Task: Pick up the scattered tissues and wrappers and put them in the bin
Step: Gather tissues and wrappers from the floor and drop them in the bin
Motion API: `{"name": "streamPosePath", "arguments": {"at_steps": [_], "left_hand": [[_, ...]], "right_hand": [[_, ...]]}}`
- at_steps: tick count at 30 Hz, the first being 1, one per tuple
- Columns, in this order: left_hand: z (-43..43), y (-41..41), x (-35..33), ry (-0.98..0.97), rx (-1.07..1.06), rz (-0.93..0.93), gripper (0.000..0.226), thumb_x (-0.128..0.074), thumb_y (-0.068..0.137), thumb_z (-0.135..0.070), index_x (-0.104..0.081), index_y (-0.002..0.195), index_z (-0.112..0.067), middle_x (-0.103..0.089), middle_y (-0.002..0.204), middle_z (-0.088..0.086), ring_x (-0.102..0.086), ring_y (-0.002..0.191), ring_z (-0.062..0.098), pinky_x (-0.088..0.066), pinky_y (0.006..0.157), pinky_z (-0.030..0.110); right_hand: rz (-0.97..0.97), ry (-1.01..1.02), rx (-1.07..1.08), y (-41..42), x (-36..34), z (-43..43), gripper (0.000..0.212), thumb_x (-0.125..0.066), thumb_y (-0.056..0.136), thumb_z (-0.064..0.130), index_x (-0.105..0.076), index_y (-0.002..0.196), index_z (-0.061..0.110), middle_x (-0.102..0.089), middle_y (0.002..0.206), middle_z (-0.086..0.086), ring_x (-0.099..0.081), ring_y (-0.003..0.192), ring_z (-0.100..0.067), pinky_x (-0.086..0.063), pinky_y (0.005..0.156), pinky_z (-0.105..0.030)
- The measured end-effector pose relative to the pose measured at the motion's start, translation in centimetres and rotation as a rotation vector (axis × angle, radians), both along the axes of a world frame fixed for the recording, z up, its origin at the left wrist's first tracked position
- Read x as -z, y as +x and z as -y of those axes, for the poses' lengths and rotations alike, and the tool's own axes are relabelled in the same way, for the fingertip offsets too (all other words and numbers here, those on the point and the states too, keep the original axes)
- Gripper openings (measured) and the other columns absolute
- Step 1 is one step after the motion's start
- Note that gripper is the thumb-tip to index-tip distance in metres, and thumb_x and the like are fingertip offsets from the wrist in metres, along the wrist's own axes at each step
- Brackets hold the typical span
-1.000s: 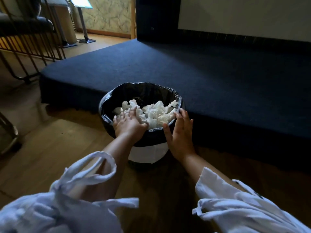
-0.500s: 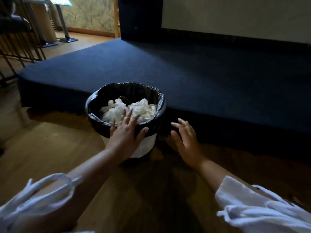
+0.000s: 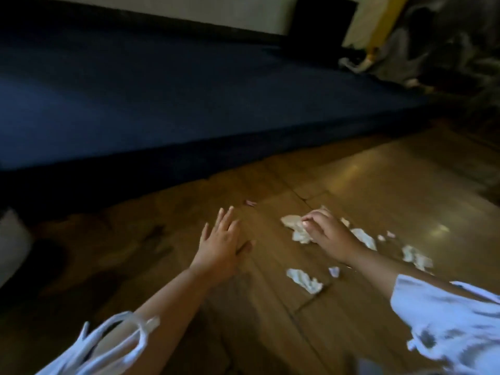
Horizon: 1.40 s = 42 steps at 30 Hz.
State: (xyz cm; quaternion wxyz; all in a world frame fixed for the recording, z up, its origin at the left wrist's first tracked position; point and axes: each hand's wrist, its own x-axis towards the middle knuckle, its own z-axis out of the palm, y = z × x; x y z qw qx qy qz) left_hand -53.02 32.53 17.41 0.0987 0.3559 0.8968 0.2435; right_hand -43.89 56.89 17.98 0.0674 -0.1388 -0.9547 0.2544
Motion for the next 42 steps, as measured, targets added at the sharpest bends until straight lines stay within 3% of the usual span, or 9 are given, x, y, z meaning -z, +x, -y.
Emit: {"name": "streamPosePath", "arguments": {"at_steps": [6, 10, 17, 21, 26, 29, 31, 36, 42], "left_hand": [[-11.8, 5.7, 6.5, -0.122, 0.233, 0.196, 0.059, -0.034, 0.095, -0.049, -0.015, 0.147, -0.03, 0.006, 0.158, -0.004, 0.007, 0.146, 0.019, -0.007, 0.118, 0.042], [-18.9, 8.2, 13.2, -0.176, 0.201, 0.321, 0.061, -0.043, 0.092, -0.049, -0.018, 0.145, -0.031, -0.003, 0.158, -0.001, -0.005, 0.146, 0.024, -0.016, 0.116, 0.042], [-25.2, 9.6, 20.3, -0.28, -0.042, 0.28, 0.06, -0.052, 0.091, -0.036, -0.026, 0.144, -0.027, -0.015, 0.154, 0.006, -0.016, 0.14, 0.03, -0.034, 0.107, 0.045], [-27.2, 10.2, 21.8, -0.316, -0.039, 0.199, 0.041, -0.047, 0.093, -0.024, -0.043, 0.135, -0.023, -0.035, 0.143, 0.005, -0.034, 0.129, 0.026, -0.035, 0.103, 0.037], [-31.5, 10.8, 22.3, 0.014, -0.178, 0.282, 0.026, -0.054, 0.09, -0.016, -0.057, 0.116, -0.013, -0.052, 0.117, 0.001, -0.05, 0.101, 0.015, -0.04, 0.081, 0.025], [-34.8, 11.7, 22.3, 0.096, -0.158, 0.18, 0.039, -0.049, 0.088, -0.003, -0.053, 0.125, -0.014, -0.046, 0.134, 0.006, -0.044, 0.12, 0.019, -0.041, 0.099, 0.03], [-36.5, 12.4, 22.4, -0.008, -0.15, 0.173, 0.042, -0.047, 0.092, -0.01, -0.046, 0.133, -0.018, -0.035, 0.144, 0.004, -0.033, 0.132, 0.024, -0.036, 0.107, 0.036], [-38.6, 14.2, 23.0, -0.302, -0.089, 0.297, 0.056, -0.059, 0.088, -0.028, -0.034, 0.137, -0.02, -0.026, 0.146, 0.003, -0.027, 0.133, 0.026, -0.035, 0.105, 0.035], [-42.5, 16.7, 22.3, 0.059, -0.079, 0.205, 0.043, -0.047, 0.088, -0.003, -0.044, 0.13, -0.012, -0.043, 0.137, 0.008, -0.036, 0.13, 0.025, -0.035, 0.107, 0.037]], "right_hand": [[0.188, -0.022, 0.175, 9.6, 7.9, -9.4, 0.025, -0.048, 0.095, 0.025, -0.058, 0.113, 0.012, -0.049, 0.114, 0.0, -0.049, 0.115, -0.017, -0.031, 0.085, -0.015], [0.3, -0.043, 0.195, 15.3, 12.7, -14.5, 0.028, -0.049, 0.093, 0.032, -0.055, 0.117, 0.019, -0.047, 0.125, 0.0, -0.043, 0.12, -0.012, -0.034, 0.099, -0.023], [0.328, -0.028, 0.396, 19.8, 19.3, -23.1, 0.036, -0.052, 0.092, 0.025, -0.048, 0.127, 0.019, -0.041, 0.135, -0.002, -0.041, 0.124, -0.017, -0.037, 0.096, -0.024], [0.323, 0.036, 0.652, 20.0, 22.5, -27.8, 0.049, -0.054, 0.089, 0.028, -0.04, 0.135, 0.027, -0.028, 0.146, -0.008, -0.031, 0.132, -0.028, -0.038, 0.102, -0.04], [0.175, 0.052, 0.55, 21.4, 26.6, -29.7, 0.041, -0.054, 0.087, 0.007, -0.053, 0.126, 0.016, -0.041, 0.135, -0.011, -0.046, 0.119, -0.028, -0.044, 0.089, -0.031], [0.075, 0.023, 0.311, 22.6, 28.1, -30.6, 0.045, -0.055, 0.078, -0.011, -0.062, 0.113, 0.017, -0.048, 0.126, -0.007, -0.054, 0.109, -0.025, -0.042, 0.087, -0.027], [-0.027, 0.016, 0.258, 22.9, 28.3, -31.4, 0.036, -0.054, 0.08, -0.003, -0.062, 0.105, 0.022, -0.049, 0.119, -0.003, -0.054, 0.105, -0.018, -0.043, 0.085, -0.024], [-0.294, 0.018, 0.575, 21.8, 25.4, -36.5, 0.02, -0.058, 0.083, -0.002, -0.066, 0.097, 0.008, -0.052, 0.111, -0.011, -0.052, 0.096, -0.013, -0.042, 0.079, -0.012], [-0.226, -0.029, 0.809, 23.1, 25.9, -43.3, 0.02, -0.047, 0.088, 0.009, -0.064, 0.096, 0.0, -0.059, 0.106, -0.02, -0.059, 0.095, -0.032, -0.039, 0.078, -0.024]]}}
